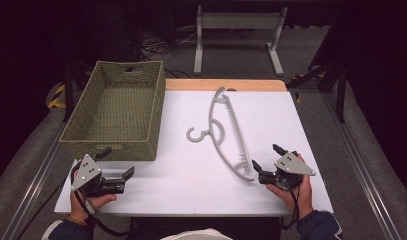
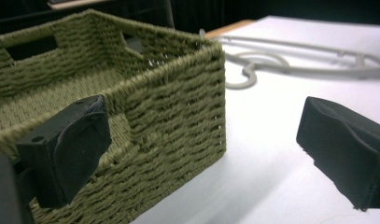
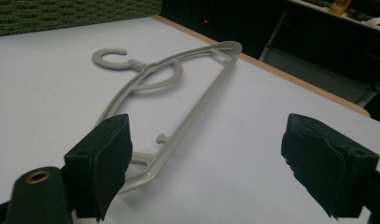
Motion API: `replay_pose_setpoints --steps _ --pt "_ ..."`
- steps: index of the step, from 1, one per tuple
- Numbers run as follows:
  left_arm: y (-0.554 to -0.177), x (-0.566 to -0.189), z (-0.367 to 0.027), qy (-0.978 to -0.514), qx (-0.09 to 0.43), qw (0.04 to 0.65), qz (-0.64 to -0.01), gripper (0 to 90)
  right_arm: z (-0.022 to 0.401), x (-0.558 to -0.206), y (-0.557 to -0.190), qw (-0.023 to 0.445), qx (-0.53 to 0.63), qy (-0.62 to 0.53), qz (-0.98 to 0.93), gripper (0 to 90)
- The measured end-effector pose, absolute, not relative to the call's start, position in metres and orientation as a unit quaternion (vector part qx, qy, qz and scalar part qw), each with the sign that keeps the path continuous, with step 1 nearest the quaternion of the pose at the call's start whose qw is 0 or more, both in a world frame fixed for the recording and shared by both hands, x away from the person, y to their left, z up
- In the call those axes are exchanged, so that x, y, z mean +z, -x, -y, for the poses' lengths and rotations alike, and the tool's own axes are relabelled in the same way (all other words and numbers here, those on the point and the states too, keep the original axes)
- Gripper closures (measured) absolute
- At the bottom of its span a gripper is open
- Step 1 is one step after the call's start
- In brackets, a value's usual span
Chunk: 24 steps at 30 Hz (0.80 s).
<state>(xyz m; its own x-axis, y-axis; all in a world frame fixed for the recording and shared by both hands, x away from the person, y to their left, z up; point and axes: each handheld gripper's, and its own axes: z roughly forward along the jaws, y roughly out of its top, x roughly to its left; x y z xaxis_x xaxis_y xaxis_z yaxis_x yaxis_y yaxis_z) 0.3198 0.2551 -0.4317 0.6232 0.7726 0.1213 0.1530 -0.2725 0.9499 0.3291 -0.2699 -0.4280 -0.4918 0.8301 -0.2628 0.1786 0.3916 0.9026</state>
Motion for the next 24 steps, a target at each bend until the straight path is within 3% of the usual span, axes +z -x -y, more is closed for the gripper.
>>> replay_pose_setpoints --steps 8,14,24 --pt "-0.32 -0.439 -0.253 -0.752 0.286 0.507 -0.308 4.3 0.262 -0.428 -0.337 0.323 0.431 -0.329 -0.776 17.2" --pt "-0.312 -0.439 -0.259 -0.756 0.286 0.503 -0.307 4.1 0.244 -0.413 -0.354 0.254 0.42 -0.317 -0.812 17.5" --pt "-0.312 -0.444 -0.262 -0.757 0.285 0.496 -0.317 3.7 0.22 -0.405 -0.373 0.21 0.375 -0.281 -0.858 25.1"
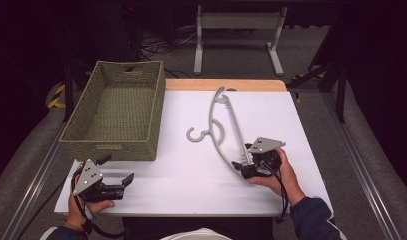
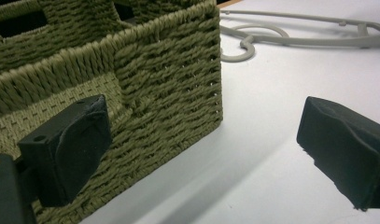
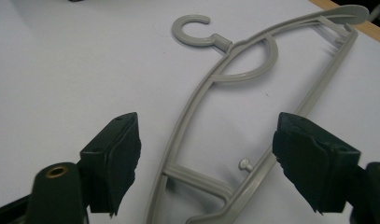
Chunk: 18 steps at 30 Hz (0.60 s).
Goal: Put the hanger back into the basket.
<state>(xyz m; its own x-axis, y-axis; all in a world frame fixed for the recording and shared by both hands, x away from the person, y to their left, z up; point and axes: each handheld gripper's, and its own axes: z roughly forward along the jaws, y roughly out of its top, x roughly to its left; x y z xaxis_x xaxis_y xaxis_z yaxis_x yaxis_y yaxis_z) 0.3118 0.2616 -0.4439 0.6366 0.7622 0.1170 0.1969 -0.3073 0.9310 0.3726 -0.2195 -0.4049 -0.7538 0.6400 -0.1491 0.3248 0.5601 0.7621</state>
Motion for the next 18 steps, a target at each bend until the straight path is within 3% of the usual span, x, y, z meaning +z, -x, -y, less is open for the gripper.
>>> replay_pose_setpoints --steps 8,14,18 --pt "-0.312 -0.444 -0.263 -0.757 0.288 0.495 -0.315 3.9 0.188 -0.411 -0.402 0.148 0.283 -0.299 -0.899 32.3" --pt "-0.313 -0.445 -0.264 -0.759 0.271 0.499 -0.319 4.6 0.179 -0.429 -0.411 0.086 0.242 -0.296 -0.92 44.6" --pt "-0.314 -0.446 -0.261 -0.765 0.27 0.493 -0.313 5.0 0.176 -0.433 -0.415 0.084 0.224 -0.284 -0.929 51.0"
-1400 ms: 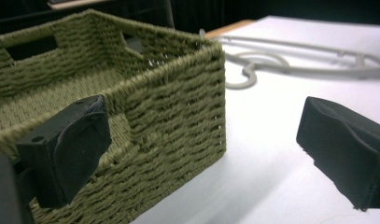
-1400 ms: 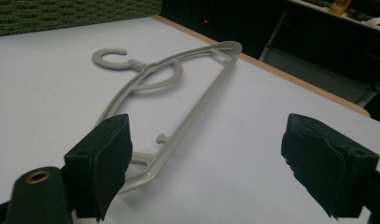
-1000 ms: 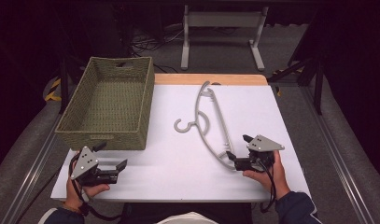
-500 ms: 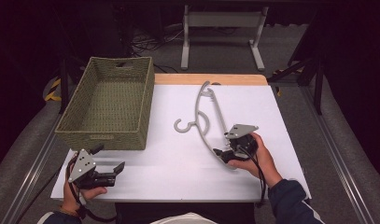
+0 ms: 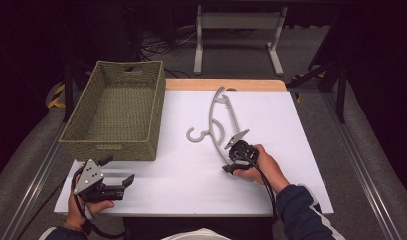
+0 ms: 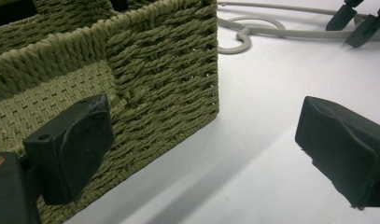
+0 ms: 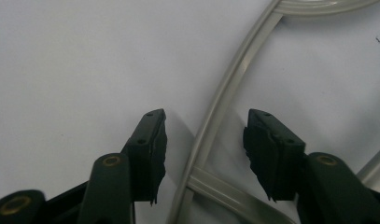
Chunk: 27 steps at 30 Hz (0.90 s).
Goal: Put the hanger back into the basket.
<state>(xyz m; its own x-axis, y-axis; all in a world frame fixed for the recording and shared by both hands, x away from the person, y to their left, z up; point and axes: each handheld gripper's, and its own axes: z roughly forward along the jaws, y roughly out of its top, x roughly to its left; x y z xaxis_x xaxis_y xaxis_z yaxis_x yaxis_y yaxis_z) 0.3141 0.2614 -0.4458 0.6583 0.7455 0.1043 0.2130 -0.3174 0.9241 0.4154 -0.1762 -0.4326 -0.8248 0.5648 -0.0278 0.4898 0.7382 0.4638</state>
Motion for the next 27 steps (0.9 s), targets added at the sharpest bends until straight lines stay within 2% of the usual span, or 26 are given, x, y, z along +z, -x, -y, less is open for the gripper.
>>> replay_pose_setpoints --steps 5,12,16,27 --pt "-0.316 -0.447 -0.26 -0.769 0.266 0.488 -0.315 5.5 0.171 -0.429 -0.422 0.067 0.201 -0.257 -0.943 69.0" --pt "-0.315 -0.447 -0.258 -0.772 0.266 0.486 -0.311 6.0 0.16 -0.427 -0.421 0.076 0.164 -0.244 -0.953 73.2" --pt "-0.315 -0.446 -0.259 -0.773 0.266 0.486 -0.311 6.2 0.168 -0.428 -0.424 0.06 0.19 -0.252 -0.947 82.4" --pt "-0.315 -0.446 -0.255 -0.774 0.256 0.489 -0.31 7.3 0.184 -0.431 -0.422 0.054 0.259 -0.253 -0.93 83.6"
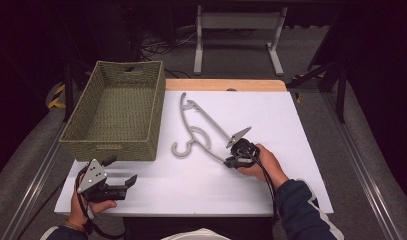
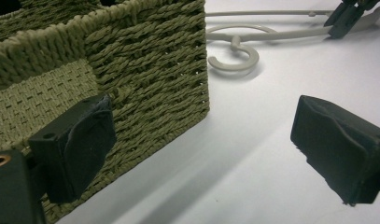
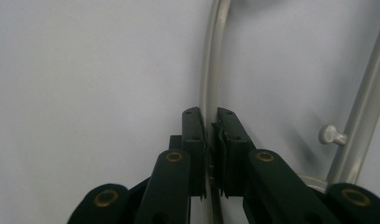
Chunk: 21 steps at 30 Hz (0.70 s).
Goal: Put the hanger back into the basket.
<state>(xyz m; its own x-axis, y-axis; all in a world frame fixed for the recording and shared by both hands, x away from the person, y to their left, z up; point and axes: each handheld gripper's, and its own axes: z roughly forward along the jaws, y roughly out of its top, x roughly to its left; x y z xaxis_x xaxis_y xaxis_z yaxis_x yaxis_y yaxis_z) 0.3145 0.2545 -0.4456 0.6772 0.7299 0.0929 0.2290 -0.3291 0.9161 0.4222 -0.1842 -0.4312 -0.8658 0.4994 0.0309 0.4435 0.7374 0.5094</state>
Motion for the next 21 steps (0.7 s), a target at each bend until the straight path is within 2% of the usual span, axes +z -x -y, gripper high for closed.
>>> replay_pose_setpoints --steps 8,21 --pt "-0.316 -0.442 -0.241 -0.769 0.244 0.505 -0.305 10.4 0.203 -0.424 -0.425 0.018 0.374 -0.3 -0.877 83.6" --pt "-0.333 -0.42 -0.188 -0.773 0.208 0.539 -0.262 18.1 0.209 -0.401 -0.416 0.021 0.516 -0.297 -0.803 83.6"
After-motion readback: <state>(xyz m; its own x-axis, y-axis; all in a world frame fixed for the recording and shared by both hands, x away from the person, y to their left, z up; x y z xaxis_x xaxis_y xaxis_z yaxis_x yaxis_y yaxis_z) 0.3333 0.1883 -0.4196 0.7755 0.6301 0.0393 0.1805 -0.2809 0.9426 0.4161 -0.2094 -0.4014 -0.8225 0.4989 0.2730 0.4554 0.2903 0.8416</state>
